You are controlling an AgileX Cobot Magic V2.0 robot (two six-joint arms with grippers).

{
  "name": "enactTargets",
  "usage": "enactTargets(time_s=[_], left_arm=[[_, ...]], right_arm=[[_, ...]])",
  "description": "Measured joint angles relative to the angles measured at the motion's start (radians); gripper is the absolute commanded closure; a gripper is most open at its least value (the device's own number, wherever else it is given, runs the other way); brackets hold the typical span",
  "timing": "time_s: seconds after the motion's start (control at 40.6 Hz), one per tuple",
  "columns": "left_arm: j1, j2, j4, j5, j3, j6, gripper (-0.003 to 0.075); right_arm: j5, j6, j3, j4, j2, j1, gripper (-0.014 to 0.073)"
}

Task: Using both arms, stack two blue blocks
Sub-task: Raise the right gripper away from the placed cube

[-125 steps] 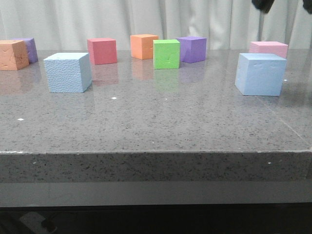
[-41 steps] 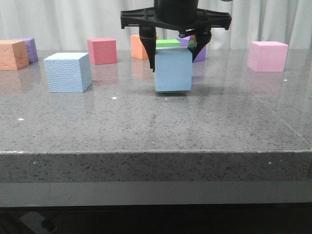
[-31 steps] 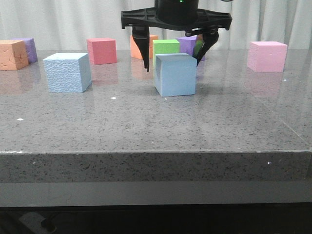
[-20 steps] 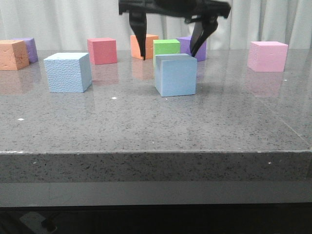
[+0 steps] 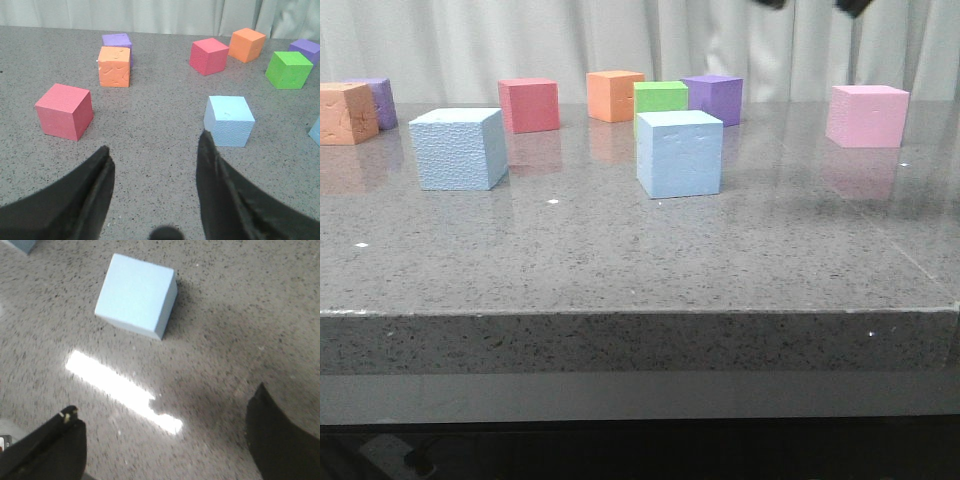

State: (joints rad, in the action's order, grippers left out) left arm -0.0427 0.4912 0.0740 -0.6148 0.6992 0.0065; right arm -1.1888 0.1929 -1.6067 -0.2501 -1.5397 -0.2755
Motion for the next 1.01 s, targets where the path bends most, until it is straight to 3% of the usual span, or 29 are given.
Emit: enactTargets(time_s=[0.148,0.567,0.813,1.01], left_arm=[[0.000,0.000,0.000,0.000,0.000,0.000,0.0357],[0.000,0.000,0.000,0.000,0.000,0.000,0.0357],[0.000,0.000,0.002,0.000,0.000,0.000,0.0357],[0.000,0.000,0.002,0.000,0.000,0.000,0.0357]], right_arm=[[0.068,0.058,0.178,-0.020,0.179,0.049,-0.0053],[0.293,0.067,0.587,-0.022,0.667,0.051,-0.0053],[0.316,0.067,0.675,-0.022,0.832,0.051,-0.0053],[0.314,0.070,0.680,-0.022,0.858,0.051,-0.0053]])
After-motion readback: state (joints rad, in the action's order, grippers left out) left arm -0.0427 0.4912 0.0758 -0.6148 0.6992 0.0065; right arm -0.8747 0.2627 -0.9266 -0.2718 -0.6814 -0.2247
